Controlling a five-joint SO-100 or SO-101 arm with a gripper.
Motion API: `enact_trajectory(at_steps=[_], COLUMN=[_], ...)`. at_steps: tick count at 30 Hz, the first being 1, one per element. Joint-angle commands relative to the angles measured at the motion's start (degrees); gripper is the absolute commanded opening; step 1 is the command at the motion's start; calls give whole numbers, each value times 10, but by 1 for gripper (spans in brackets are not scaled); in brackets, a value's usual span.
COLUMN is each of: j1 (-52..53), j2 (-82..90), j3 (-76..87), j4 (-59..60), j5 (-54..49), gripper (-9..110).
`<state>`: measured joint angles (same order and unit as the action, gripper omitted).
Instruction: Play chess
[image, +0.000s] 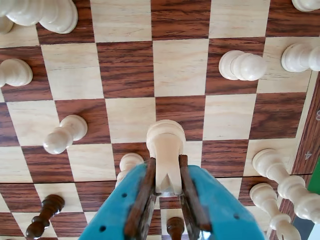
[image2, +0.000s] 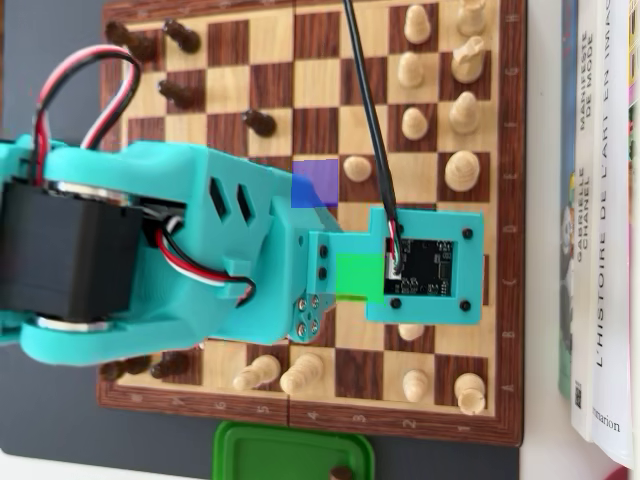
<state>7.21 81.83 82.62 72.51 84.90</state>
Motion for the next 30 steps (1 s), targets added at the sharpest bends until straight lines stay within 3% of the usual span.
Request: enact_trajectory(at_steps=[1, 30], j1=[15, 21], j2=[-9, -79], j3=[-44, -33], j4=[2, -4], j5=[-12, -33], gripper=[3, 3])
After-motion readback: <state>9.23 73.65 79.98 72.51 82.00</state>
